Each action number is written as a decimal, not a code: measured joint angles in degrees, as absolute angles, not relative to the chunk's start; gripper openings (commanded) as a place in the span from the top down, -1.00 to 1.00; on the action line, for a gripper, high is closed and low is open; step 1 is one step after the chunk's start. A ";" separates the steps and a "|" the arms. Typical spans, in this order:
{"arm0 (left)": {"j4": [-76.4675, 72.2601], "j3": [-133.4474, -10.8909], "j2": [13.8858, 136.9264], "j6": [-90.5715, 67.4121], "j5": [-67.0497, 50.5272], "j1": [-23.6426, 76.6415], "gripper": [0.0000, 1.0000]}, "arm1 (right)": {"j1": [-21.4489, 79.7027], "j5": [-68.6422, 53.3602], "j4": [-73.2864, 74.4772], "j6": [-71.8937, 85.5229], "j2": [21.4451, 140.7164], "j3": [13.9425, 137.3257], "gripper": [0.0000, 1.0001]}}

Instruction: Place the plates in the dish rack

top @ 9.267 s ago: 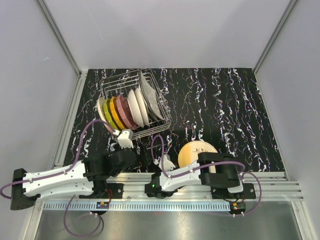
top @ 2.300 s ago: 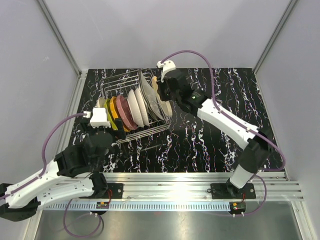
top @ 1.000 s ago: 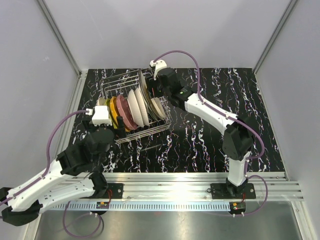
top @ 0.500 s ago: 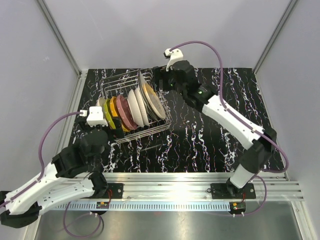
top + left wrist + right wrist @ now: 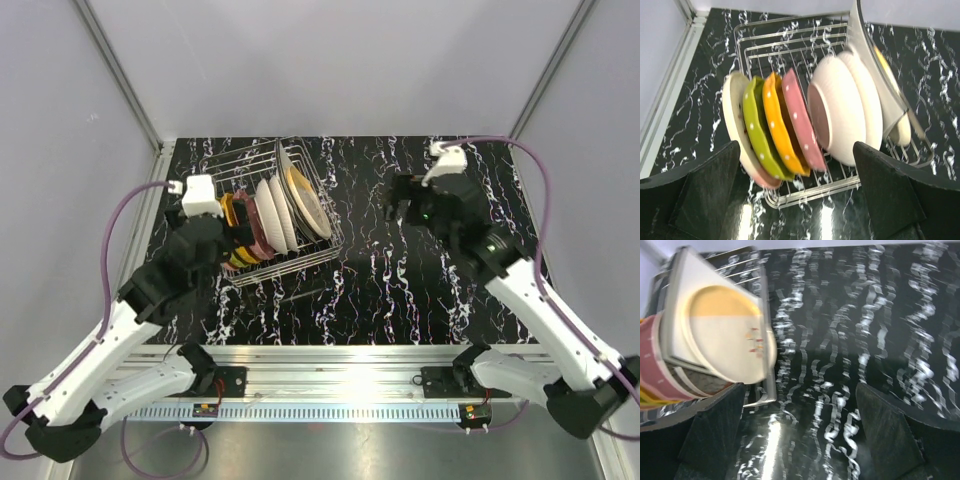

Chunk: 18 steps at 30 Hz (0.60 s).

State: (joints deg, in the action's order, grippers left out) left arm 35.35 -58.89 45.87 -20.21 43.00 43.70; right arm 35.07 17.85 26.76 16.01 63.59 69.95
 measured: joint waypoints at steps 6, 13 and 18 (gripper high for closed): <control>32.93 -62.54 44.10 -18.28 40.47 34.50 -0.98 | 26.70 19.57 30.96 19.94 52.88 62.61 -0.99; 28.97 -49.41 29.58 -16.27 42.87 33.15 -0.98 | 26.17 23.49 35.05 24.34 49.06 59.07 -0.99; 27.68 -47.22 28.51 -14.72 43.22 33.12 -0.98 | 26.17 24.56 35.33 27.11 43.33 54.06 -0.99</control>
State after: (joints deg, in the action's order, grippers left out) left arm 27.68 -47.22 28.51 -14.72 43.22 33.12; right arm 26.17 24.56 35.33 27.11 43.33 54.06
